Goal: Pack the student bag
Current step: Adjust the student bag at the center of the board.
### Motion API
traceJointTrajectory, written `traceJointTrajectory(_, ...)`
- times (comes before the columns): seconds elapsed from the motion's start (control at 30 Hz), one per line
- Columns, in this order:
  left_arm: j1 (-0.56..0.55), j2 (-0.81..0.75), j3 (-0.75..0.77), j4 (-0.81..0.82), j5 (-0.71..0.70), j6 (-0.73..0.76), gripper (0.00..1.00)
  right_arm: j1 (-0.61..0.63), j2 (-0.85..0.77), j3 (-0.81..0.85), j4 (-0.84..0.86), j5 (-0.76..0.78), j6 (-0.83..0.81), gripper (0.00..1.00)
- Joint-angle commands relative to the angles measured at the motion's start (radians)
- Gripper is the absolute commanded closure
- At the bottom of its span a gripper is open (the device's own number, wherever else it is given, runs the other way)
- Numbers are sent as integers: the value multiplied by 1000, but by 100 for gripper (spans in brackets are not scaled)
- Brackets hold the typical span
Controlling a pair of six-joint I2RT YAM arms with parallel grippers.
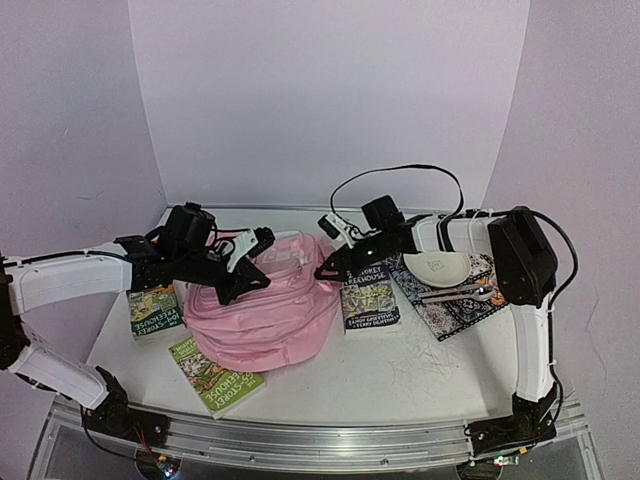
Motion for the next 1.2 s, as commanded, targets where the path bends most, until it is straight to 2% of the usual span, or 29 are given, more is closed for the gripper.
traceJointTrajectory(0.0, 7, 23, 150, 124, -155, -217, 100, 23, -133, -30, -17, 64, 33, 35)
traceJointTrajectory(0.13, 7, 84, 233, 124, -198, -395, 100, 23, -246, -102, -12, 200, 91, 33)
traceJointTrajectory(0.33, 4, 232, 373, 120, -181, -611, 100, 25, -421, -262, 39, 375, 242, 32)
traceJointTrajectory(0.5, -3, 320, 439, 120, -187, -702, 100, 47, -524, -401, 110, 454, 380, 32)
traceJointTrajectory(0.77, -8, 459, 554, 120, -168, -837, 100, 181, -596, -530, 190, 643, 543, 32)
traceJointTrajectory(0.9, -8, 503, 579, 118, -218, -834, 85, 221, -600, -567, 244, 686, 626, 32)
traceJointTrajectory(1.07, -2, 505, 591, 69, -234, -817, 57, 259, -564, -570, 279, 698, 710, 31)
traceJointTrajectory(1.17, 24, 458, 560, 19, -245, -786, 52, 275, -540, -581, 312, 689, 755, 31)
